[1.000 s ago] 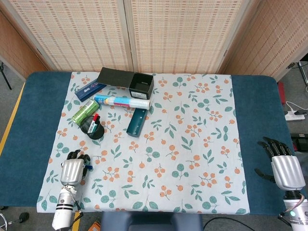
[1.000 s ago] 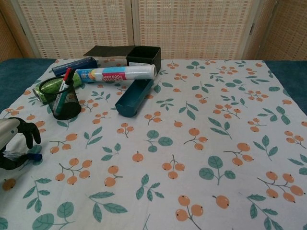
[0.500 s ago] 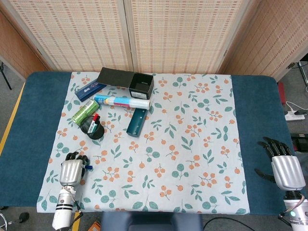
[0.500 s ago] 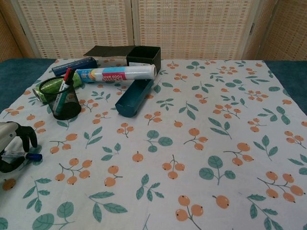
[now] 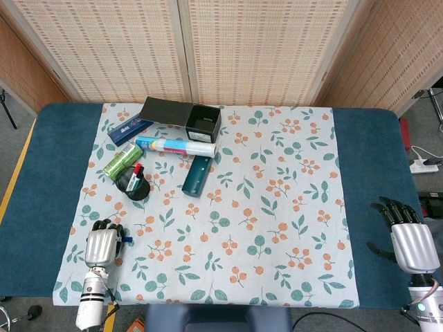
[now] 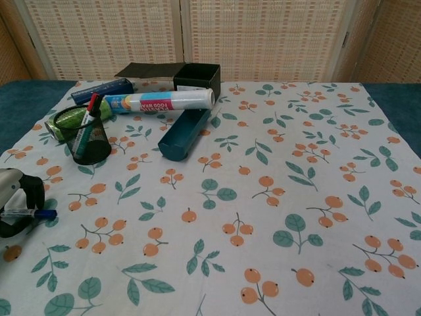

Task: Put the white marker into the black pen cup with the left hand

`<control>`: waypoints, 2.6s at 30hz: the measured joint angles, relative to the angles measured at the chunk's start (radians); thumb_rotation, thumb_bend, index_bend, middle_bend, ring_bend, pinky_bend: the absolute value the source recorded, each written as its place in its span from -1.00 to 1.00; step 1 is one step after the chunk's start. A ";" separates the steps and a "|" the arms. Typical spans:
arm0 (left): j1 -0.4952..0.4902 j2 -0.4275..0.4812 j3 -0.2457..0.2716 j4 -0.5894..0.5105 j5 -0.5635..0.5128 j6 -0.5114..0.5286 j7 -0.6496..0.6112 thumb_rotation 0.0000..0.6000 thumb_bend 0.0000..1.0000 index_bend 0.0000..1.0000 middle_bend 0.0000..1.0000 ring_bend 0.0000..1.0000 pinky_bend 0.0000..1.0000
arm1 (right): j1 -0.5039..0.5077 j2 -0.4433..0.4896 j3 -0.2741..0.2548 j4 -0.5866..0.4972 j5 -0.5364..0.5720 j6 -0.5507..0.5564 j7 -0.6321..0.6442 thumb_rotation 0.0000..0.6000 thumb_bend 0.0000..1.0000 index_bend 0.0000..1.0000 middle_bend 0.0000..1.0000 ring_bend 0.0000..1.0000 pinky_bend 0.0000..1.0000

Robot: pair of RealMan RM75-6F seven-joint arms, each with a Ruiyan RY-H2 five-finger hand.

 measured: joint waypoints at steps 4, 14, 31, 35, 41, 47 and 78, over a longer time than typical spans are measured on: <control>0.001 -0.002 -0.003 0.007 -0.001 0.004 -0.002 1.00 -0.27 0.16 0.14 -0.51 -0.53 | 0.000 0.000 0.001 0.000 0.000 0.001 0.001 1.00 -0.91 -0.53 -0.74 -0.72 -0.62; 0.003 0.047 -0.006 -0.055 0.047 0.047 -0.017 1.00 -0.27 0.10 0.10 -0.51 -0.53 | -0.001 0.001 0.001 0.001 0.000 0.001 0.007 1.00 -0.91 -0.53 -0.74 -0.72 -0.62; -0.052 0.531 -0.221 -0.674 -0.089 -0.178 -0.546 1.00 -0.27 0.16 0.26 -0.41 -0.43 | -0.008 0.010 0.004 -0.002 -0.002 0.018 0.019 1.00 -0.91 -0.54 -0.74 -0.72 -0.62; -0.108 0.624 -0.299 -0.678 -0.184 -0.372 -0.765 1.00 -0.27 0.17 0.28 -0.40 -0.43 | -0.008 0.010 0.006 0.001 0.006 0.014 0.017 1.00 -0.91 -0.54 -0.74 -0.72 -0.62; -0.214 0.629 -0.353 -0.531 -0.227 -0.527 -0.899 1.00 -0.27 0.18 0.29 -0.40 -0.43 | -0.007 0.008 0.007 0.002 0.010 0.010 0.005 1.00 -0.91 -0.54 -0.74 -0.71 -0.62; -0.315 0.567 -0.369 -0.315 -0.221 -0.624 -0.992 1.00 -0.27 0.18 0.29 -0.40 -0.45 | -0.010 0.007 0.011 0.002 0.021 0.013 0.000 1.00 -0.91 -0.54 -0.74 -0.71 -0.62; -0.367 0.505 -0.272 -0.067 0.081 -0.672 -1.306 1.00 -0.27 -0.51 -0.62 -0.95 -0.69 | -0.009 0.008 0.010 -0.003 0.018 0.011 -0.001 1.00 -0.91 -0.54 -0.74 -0.72 -0.64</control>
